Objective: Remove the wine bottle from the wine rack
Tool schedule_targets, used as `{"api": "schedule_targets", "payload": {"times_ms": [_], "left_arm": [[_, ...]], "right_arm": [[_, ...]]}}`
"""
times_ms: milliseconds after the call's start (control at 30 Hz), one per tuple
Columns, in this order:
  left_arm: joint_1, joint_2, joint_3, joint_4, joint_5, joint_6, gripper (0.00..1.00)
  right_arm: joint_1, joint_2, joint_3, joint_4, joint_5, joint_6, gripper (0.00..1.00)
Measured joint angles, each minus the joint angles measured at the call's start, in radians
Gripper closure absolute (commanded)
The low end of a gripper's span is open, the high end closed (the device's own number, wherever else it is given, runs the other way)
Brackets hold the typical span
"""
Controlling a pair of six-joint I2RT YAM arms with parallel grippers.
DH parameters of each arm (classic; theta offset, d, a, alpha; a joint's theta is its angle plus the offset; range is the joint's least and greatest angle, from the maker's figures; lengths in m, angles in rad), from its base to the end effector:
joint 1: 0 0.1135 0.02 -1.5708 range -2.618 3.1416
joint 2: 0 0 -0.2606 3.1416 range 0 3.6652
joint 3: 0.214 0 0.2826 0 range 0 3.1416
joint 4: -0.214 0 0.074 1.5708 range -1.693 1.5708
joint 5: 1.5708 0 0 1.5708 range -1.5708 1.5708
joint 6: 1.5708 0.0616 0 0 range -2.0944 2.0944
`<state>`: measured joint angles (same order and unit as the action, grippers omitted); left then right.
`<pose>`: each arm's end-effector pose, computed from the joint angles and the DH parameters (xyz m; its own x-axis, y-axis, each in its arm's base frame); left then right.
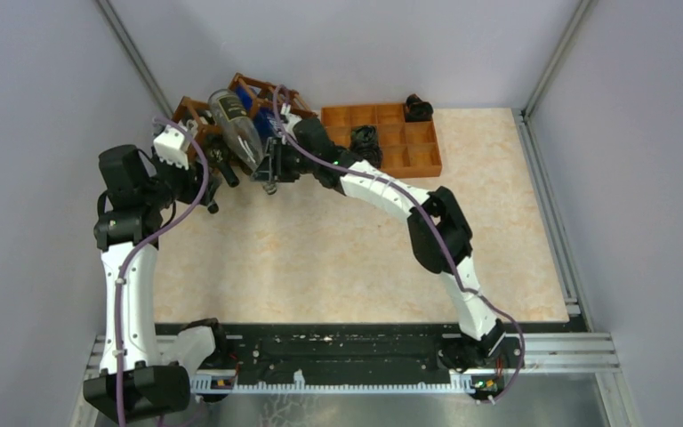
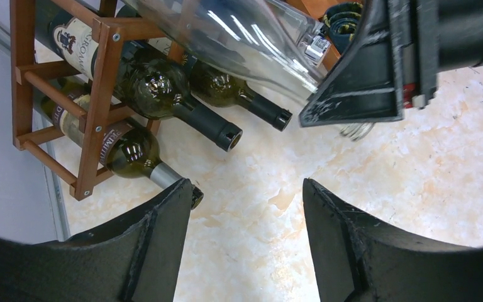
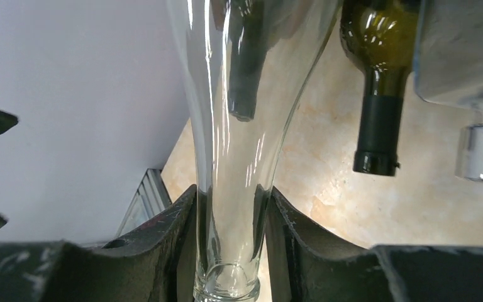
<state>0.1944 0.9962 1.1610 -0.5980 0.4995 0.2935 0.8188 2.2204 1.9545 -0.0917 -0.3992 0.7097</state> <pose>0.2580 0.0207 0.3830 -0.3199 0.1959 -0.9270 0.3652 0.9283 0.0701 0.3803 0.4416 0.2606 -0.7819 0.0429 -0.6219 -0.5433 0.4423 0.7136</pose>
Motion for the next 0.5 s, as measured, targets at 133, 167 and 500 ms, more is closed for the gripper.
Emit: {"api": "schedule_targets", "payload": {"times_ms": [133, 167, 500], "left_arm": [[0.000, 0.000, -0.001, 0.000, 0.003, 0.011, 0.28], [0.000, 0.000, -0.001, 0.000, 0.005, 0.014, 0.28], [0.000, -0.002, -0.001, 0.000, 0.031, 0.031, 0.27]], "right_arm": [[-0.026, -0.085, -0.116, 0.065, -0.006, 0.003, 1.00], [-0.033, -0.104, -0.148, 0.090, -0.011, 0.010, 1.00], [-0.062, -0.166, -0.330, 0.293, -0.089, 0.121, 1.00]]}}
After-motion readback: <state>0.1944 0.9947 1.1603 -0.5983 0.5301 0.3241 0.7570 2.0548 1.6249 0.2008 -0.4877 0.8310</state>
